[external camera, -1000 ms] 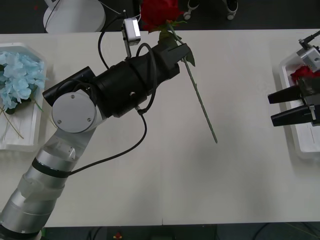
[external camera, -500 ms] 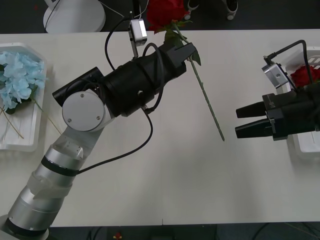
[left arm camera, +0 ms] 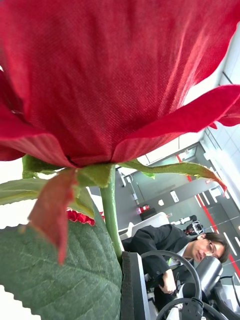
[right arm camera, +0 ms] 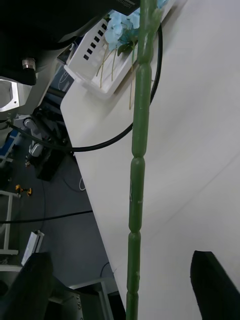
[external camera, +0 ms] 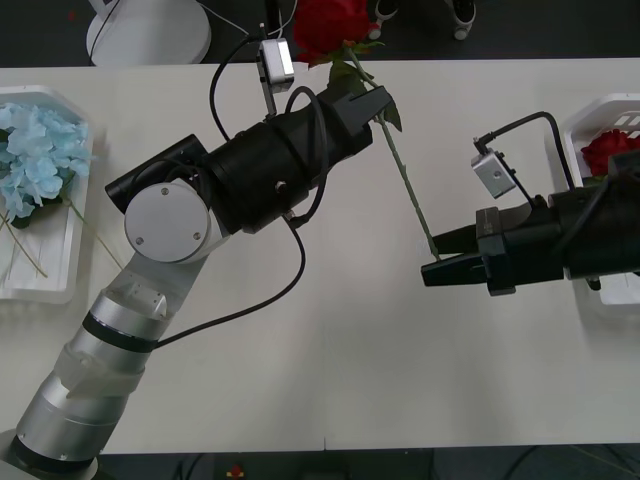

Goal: Put the red flowers into the right box and the blue flowers into the left box

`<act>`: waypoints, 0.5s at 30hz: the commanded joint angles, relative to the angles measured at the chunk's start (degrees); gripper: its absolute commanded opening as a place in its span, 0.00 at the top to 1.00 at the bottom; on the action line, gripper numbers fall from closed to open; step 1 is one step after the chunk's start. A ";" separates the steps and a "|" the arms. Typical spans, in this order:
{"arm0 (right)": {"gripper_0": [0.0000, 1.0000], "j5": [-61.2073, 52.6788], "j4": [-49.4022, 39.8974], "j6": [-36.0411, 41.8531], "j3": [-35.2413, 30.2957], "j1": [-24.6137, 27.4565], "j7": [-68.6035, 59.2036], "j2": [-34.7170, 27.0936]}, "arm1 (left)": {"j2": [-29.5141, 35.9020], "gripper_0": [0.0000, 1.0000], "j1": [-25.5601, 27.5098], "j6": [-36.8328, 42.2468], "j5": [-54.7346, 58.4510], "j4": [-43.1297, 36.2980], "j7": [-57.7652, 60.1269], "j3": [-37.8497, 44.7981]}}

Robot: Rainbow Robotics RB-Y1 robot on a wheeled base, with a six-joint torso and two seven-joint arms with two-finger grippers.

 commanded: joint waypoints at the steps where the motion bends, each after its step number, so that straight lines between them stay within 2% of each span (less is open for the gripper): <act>1: 0.57 0.37 -2.15 -0.71 0.77 -1.36 -3.05 2.17 | -1.27 1.00 -2.44 -0.69 0.36 -0.74 5.47 -1.10; 2: 0.74 0.37 -2.15 -0.88 1.03 -1.62 -3.49 2.17 | -1.27 1.00 -2.44 -0.69 0.36 -0.83 5.47 -1.10; 5: 0.91 0.37 -2.15 -0.97 1.03 -1.80 -4.19 2.17 | -1.27 1.00 -2.44 -0.69 0.36 -0.74 5.56 -1.10; 7: 0.99 0.28 -2.24 -0.97 1.03 -1.97 -4.54 2.17 | -1.27 1.00 -2.44 -0.69 0.36 -0.83 5.73 -1.10; 15: 1.00 0.37 -2.15 -1.23 1.38 -2.59 -5.59 2.34 | -1.27 1.00 -2.44 -0.69 0.36 -0.83 5.82 -1.10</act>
